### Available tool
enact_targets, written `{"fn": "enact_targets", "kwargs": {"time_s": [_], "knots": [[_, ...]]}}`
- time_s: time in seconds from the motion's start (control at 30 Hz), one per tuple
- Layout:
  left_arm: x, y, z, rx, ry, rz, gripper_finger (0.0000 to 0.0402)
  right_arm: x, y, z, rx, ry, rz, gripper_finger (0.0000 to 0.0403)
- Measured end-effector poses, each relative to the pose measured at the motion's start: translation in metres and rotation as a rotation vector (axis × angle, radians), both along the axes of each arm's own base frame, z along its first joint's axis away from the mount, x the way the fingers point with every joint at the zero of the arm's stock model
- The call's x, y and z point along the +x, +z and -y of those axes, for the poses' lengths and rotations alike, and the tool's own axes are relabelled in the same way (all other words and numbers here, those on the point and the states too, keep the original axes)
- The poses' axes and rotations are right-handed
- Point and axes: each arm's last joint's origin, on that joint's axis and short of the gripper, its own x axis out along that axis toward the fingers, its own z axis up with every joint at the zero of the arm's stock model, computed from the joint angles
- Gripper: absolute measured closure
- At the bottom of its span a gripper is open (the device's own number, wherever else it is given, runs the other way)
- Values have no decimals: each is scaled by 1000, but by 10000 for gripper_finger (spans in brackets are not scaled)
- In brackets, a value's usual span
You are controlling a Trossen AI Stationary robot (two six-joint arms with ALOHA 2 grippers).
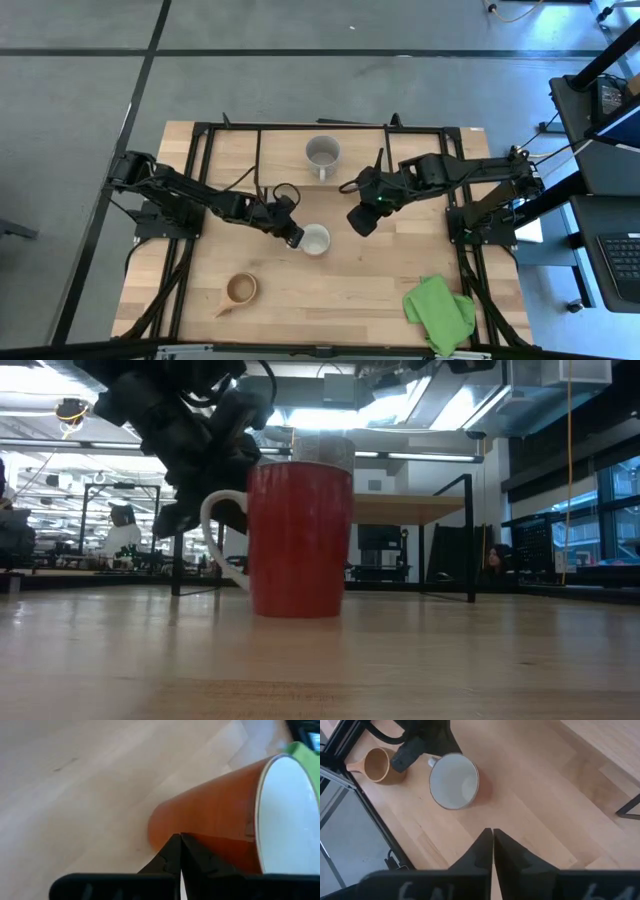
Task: Stack small to large cups/mugs on shelf
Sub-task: Put the red mug on the shelf
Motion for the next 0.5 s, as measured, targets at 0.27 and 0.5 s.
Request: {"fn": "enact_targets", "kwargs": {"time_s": [0.27, 0.5], "knots": [[5, 3, 0, 5, -26, 63, 401, 3, -3, -1, 24, -21, -6, 373], [-4, -5, -1, 45, -34, -66, 401, 26, -29, -6, 60, -9, -93, 341]]}}
